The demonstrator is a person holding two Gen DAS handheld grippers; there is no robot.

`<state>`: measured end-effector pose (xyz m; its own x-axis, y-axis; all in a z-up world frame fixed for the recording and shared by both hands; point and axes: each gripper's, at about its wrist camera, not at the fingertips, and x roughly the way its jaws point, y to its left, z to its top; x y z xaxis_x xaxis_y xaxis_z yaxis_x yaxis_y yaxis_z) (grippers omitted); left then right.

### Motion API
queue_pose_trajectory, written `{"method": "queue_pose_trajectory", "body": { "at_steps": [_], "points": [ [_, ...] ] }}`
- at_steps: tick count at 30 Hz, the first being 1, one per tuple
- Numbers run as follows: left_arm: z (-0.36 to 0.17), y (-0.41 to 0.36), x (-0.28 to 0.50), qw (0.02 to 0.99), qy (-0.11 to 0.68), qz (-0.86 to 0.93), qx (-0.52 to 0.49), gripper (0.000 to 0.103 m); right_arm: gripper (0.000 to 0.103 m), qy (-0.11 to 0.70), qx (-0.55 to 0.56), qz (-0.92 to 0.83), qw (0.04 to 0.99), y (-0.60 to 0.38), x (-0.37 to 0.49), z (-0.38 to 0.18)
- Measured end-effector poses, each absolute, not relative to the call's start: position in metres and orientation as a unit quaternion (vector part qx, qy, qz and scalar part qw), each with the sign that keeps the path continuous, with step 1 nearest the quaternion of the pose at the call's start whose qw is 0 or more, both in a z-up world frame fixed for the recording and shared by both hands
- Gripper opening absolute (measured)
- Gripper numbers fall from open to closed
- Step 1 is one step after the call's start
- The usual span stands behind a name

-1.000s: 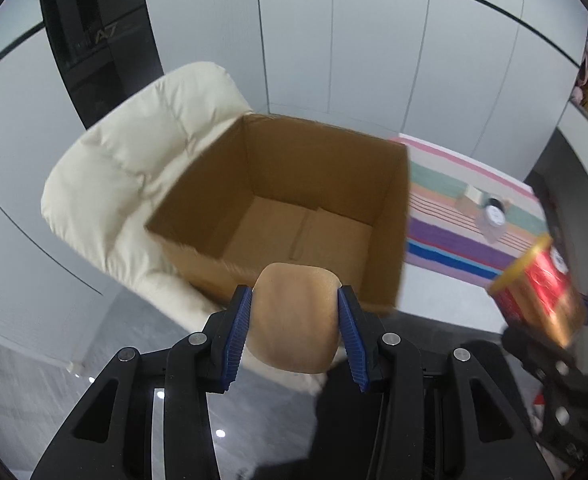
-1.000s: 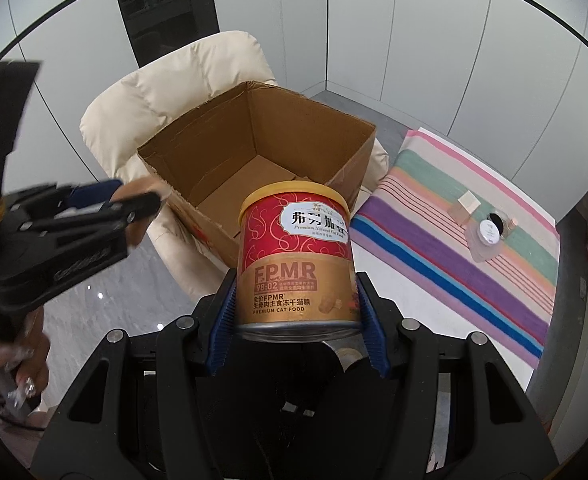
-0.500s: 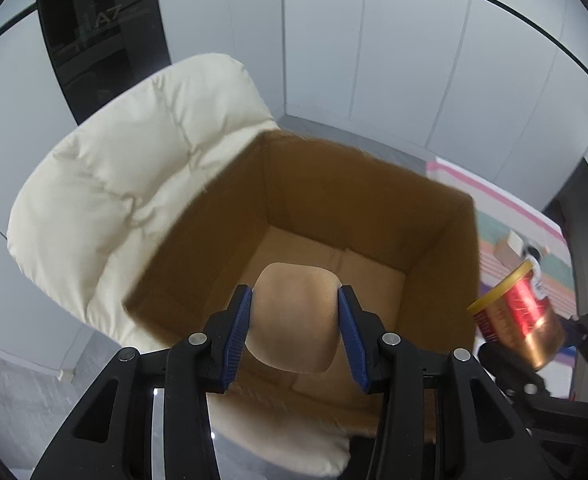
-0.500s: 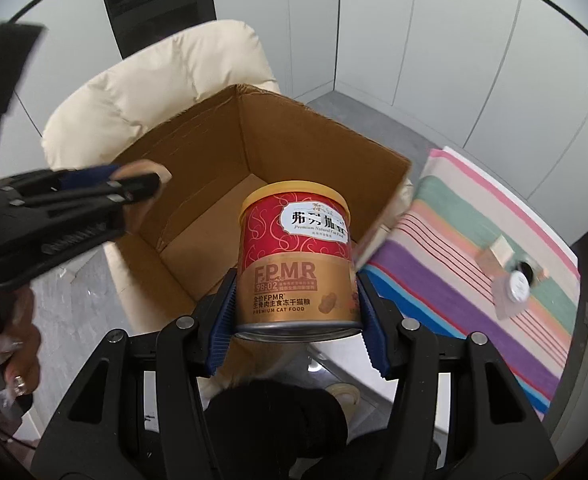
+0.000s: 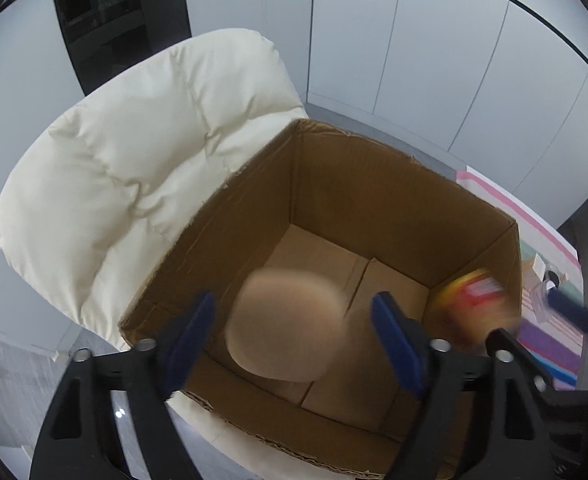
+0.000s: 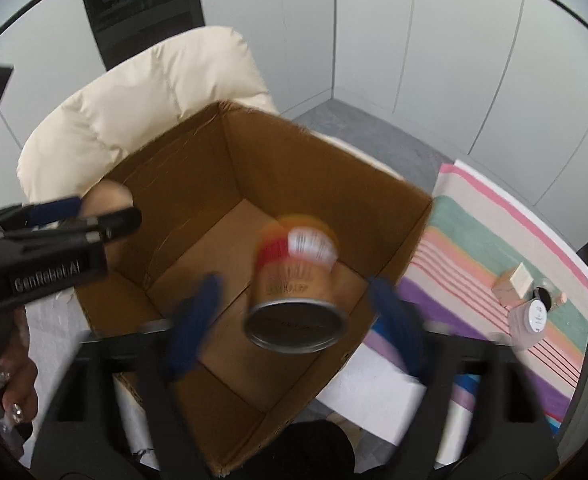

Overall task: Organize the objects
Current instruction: 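Lower the sponge into the box and open the left gripper while the right gripper releases the can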

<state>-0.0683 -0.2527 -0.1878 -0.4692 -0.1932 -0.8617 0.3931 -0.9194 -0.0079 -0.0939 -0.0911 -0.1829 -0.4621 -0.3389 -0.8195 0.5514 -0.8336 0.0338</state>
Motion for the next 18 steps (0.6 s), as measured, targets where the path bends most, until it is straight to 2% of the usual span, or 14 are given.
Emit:
{"method": "queue_pose_trajectory", "body": {
  "at_steps": [18],
  "points": [
    [-0.174,-0.245,-0.062,0.176,0.079,-0.862,0.469,0.087,0.098,0.102,0.453,-0.851,0.246,-0.083,-0.091,-0.178]
  ]
}}
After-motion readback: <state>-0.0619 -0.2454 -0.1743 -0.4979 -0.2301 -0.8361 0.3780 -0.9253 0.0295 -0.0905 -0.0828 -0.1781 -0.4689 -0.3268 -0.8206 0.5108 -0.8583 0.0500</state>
